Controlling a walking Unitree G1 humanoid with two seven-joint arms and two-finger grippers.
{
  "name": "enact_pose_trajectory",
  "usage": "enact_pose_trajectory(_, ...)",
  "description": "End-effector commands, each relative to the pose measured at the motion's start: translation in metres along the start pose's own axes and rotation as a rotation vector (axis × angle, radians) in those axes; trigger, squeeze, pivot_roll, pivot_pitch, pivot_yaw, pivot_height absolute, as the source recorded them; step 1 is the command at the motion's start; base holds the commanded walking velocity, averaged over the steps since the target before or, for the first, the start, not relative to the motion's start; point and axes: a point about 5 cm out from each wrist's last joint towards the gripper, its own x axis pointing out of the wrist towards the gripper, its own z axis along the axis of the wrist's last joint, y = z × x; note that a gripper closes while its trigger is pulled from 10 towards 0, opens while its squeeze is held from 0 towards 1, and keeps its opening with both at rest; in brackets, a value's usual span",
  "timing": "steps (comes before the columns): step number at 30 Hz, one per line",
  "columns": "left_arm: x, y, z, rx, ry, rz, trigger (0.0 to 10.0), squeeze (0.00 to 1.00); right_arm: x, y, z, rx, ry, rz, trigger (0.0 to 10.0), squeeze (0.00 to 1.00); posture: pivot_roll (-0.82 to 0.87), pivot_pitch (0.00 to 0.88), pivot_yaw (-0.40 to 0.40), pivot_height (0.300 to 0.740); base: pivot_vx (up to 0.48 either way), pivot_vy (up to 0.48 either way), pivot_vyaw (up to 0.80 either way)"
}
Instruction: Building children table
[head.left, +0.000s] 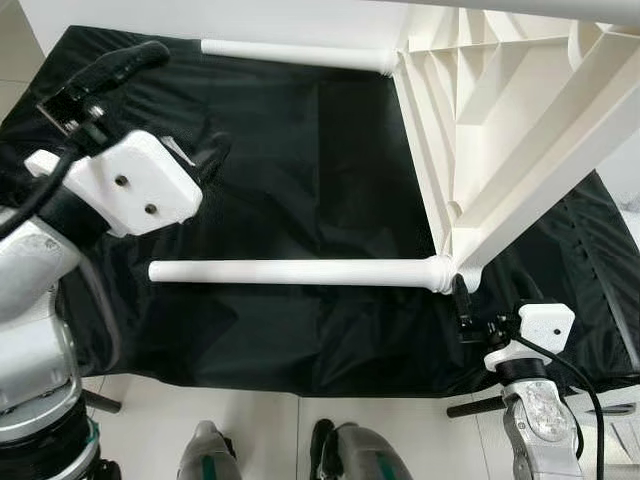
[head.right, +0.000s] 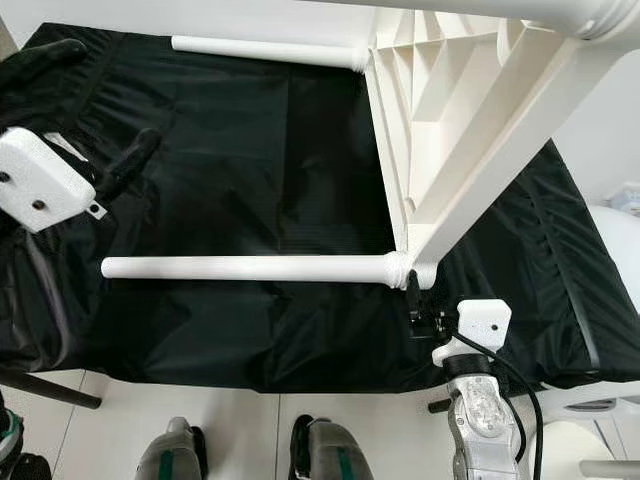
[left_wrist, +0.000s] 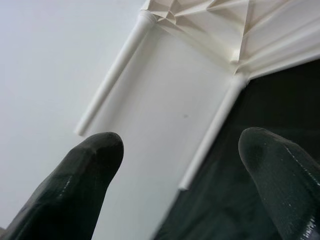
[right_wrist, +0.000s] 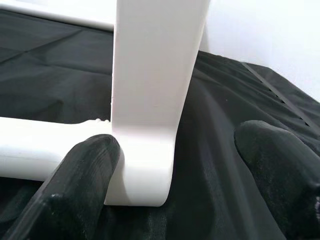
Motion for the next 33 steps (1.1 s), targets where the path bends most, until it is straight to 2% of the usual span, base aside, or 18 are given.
enact_pose_trajectory(1,-0.009,0.029,0.011,0.105,-0.049,0.528,10.0,0.05,0.000,-0.003,-0.006,-0.012,0.027,-0.003,10.0,0.00,0.12,0.135,-0.143,0.740,0.000,0.000,0.00)
enact_pose_trajectory(2,-0.009,0.029,0.011,0.105,-0.049,0.528,10.0,0.05,0.000,-0.003,-0.006,-0.012,0.027,-0.003,10.0,0.00,0.12,0.135,-0.143,0.740,0.000,0.000,0.00)
enact_pose_trajectory(3,-0.010,0.033,0.015,0.173,-0.078,0.542,10.0,0.06,0.002,-0.003,-0.007,-0.013,0.027,0.002,10.0,0.00,0.12,0.142,-0.145,0.740,0.000,0.000,0.00)
enact_pose_trajectory(4,-0.010,0.033,0.015,0.173,-0.078,0.542,10.0,0.06,0.002,-0.003,-0.007,-0.013,0.027,0.002,10.0,0.00,0.12,0.142,-0.145,0.740,0.000,0.000,0.00)
enact_pose_trajectory(5,-0.011,0.034,0.021,0.254,-0.123,0.550,10.0,0.06,0.003,-0.002,-0.008,-0.015,0.027,0.007,10.0,0.00,0.13,0.147,-0.144,0.740,0.000,0.000,0.00)
enact_pose_trajectory(7,-0.012,0.039,0.027,0.355,-0.172,0.575,10.0,0.06,0.005,-0.002,-0.009,-0.019,0.027,0.013,10.0,0.00,0.13,0.147,-0.145,0.740,0.000,0.000,0.00)
enact_pose_trajectory(8,-0.012,0.041,0.028,0.384,-0.181,0.586,10.0,0.06,0.005,-0.002,-0.009,-0.020,0.027,0.015,10.0,0.00,0.13,0.148,-0.146,0.740,0.000,0.000,0.00)
enact_pose_trajectory(10,-0.012,0.041,0.028,0.384,-0.181,0.586,10.0,0.06,0.005,-0.002,-0.009,-0.020,0.027,0.015,10.0,0.00,0.13,0.148,-0.146,0.740,0.000,0.000,0.00)
enact_pose_trajectory(12,-0.010,0.044,0.032,0.474,-0.226,0.604,10.0,0.07,0.006,-0.003,-0.011,-0.024,0.027,0.015,10.0,0.00,0.13,0.148,-0.150,0.740,0.000,0.000,0.00)
enact_pose_trajectory(13,-0.010,0.044,0.032,0.474,-0.226,0.604,10.0,0.07,0.006,-0.003,-0.011,-0.024,0.027,0.015,10.0,0.00,0.13,0.148,-0.150,0.740,0.000,0.000,0.00)
enact_pose_trajectory(14,-0.009,0.045,0.033,0.521,-0.251,0.608,10.0,0.07,0.007,-0.003,-0.012,-0.026,0.028,0.016,10.0,0.00,0.13,0.149,-0.153,0.740,0.000,0.000,0.00)
enact_pose_trajectory(17,-0.008,0.045,0.036,0.557,-0.286,0.609,10.0,0.07,0.008,-0.004,-0.012,-0.029,0.028,0.019,10.0,0.00,0.13,0.150,-0.155,0.740,0.000,0.000,0.00)
enact_pose_trajectory(18,-0.007,0.040,0.039,0.592,-0.334,0.599,10.0,0.07,0.010,-0.004,-0.013,-0.034,0.027,0.022,10.0,0.00,0.12,0.149,-0.156,0.740,0.000,0.000,0.00)
enact_pose_trajectory(21,-0.006,0.035,0.043,0.630,-0.390,0.593,10.0,0.06,0.012,-0.006,-0.014,-0.040,0.023,0.025,10.0,0.00,0.12,0.151,-0.152,0.740,0.000,0.000,0.00)
enact_pose_trajectory(23,-0.006,0.035,0.043,0.630,-0.390,0.593,10.0,0.06,0.012,-0.006,-0.014,-0.040,0.023,0.025,10.0,0.00,0.12,0.151,-0.152,0.740,0.000,0.000,0.00)
enact_pose_trajectory(28,-0.009,0.035,0.045,0.673,-0.462,0.635,10.0,0.04,0.014,-0.008,-0.015,-0.051,0.017,0.023,10.0,0.00,0.12,0.157,-0.148,0.740,0.000,0.000,0.00)
enact_pose_trajectory(33,-0.009,0.039,0.045,0.683,-0.476,0.665,10.0,0.03,0.016,-0.009,-0.015,-0.054,0.017,0.023,10.0,0.00,0.12,0.157,-0.148,0.740,0.000,0.000,0.00)
